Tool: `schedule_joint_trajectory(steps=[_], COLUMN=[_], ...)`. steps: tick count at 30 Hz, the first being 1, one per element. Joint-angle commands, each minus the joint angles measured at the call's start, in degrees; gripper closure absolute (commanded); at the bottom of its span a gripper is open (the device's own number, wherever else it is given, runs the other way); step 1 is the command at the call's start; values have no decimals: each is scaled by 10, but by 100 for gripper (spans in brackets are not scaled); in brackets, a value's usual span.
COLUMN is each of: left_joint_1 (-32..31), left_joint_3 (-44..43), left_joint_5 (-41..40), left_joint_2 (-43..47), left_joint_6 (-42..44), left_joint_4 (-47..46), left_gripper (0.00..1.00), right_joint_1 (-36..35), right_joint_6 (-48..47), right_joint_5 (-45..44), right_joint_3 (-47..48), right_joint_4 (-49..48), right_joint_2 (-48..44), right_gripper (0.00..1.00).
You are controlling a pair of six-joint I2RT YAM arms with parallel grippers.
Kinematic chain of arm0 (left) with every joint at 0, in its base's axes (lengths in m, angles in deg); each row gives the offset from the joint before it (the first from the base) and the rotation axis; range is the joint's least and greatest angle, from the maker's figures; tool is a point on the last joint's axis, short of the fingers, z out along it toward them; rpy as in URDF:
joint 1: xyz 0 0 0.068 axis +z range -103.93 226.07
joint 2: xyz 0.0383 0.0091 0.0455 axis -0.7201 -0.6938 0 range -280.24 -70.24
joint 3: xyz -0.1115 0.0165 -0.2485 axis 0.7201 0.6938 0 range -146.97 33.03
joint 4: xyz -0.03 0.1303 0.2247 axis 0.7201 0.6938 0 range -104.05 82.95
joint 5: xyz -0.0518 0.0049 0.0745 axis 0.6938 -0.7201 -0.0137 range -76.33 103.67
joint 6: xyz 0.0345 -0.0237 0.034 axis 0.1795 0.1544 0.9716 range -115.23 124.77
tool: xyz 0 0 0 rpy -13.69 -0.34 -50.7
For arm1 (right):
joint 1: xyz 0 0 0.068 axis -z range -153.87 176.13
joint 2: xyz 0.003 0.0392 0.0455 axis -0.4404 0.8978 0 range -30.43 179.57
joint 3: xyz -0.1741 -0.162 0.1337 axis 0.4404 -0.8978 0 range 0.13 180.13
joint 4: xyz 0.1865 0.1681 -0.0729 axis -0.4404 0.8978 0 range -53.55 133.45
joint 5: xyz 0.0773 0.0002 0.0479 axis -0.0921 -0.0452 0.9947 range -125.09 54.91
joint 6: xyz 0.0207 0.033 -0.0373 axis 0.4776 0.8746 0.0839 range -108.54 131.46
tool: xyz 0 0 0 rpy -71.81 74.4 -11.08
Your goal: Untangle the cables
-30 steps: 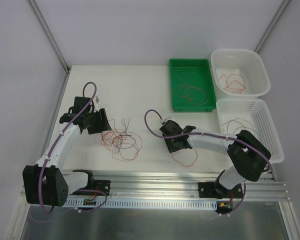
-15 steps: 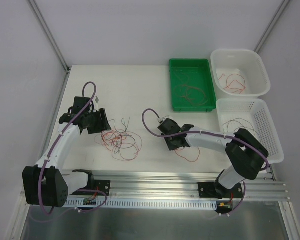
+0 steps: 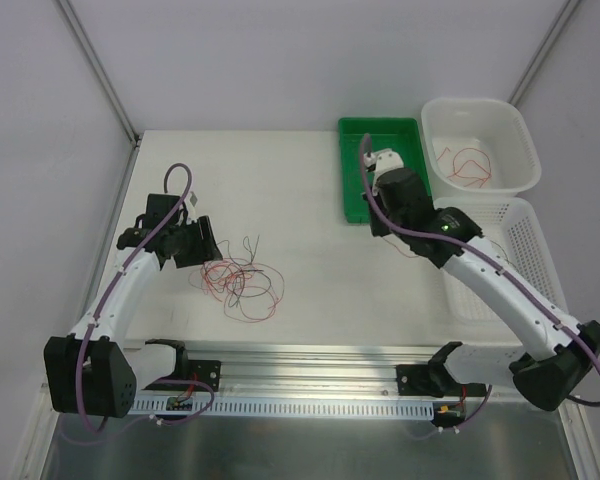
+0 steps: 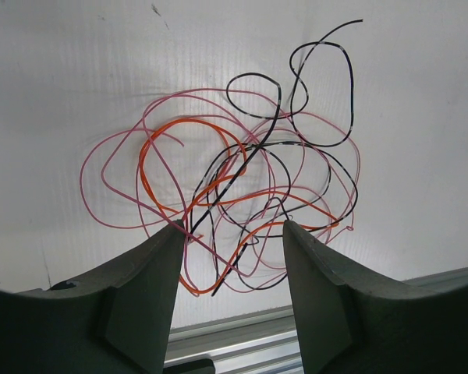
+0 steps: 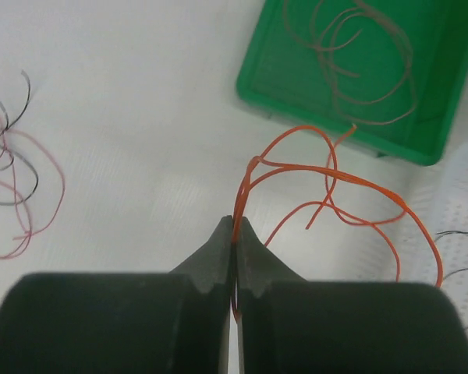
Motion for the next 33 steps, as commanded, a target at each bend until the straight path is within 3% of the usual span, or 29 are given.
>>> schedule_joint_trajectory(steps=[1, 8, 12, 20, 23, 24, 27, 29, 33], left_joint_1=[-4, -4, -5, -5, -5, -5, -5, -5, -6], left_joint_3=[2, 4, 7, 7, 6, 7, 7, 5, 6], left_joint_5=[3, 7, 12, 17, 17, 17, 15, 19, 22], left_joint_2=[15, 16, 15, 2, -2, -3, -5, -3, 1], left_joint_6=[3, 2, 1, 2, 2, 1, 3, 3, 1], left_joint_4=[-9, -10, -11, -11, -11, -11, -11, -11, -11], left_gripper=[46, 46, 46, 46, 46, 46, 46, 46, 46], right_joint_1=[49, 260, 360, 450, 472, 476, 481, 480, 472], right_joint_6=[-59, -76, -57, -49, -49, -47, -48, -43, -33], right_joint_5=[-35, 24, 59, 68, 71, 75, 100, 130, 165], right_joint_3=[66, 179, 258, 401, 472, 495, 539, 519, 434], right_joint_4=[44, -24, -67, -101, -92, -82, -50, -59, -90], right_joint_2=[-13, 57, 149, 351, 436, 453, 481, 465, 380], right_gripper=[99, 99, 99, 99, 82, 65, 39, 31, 7])
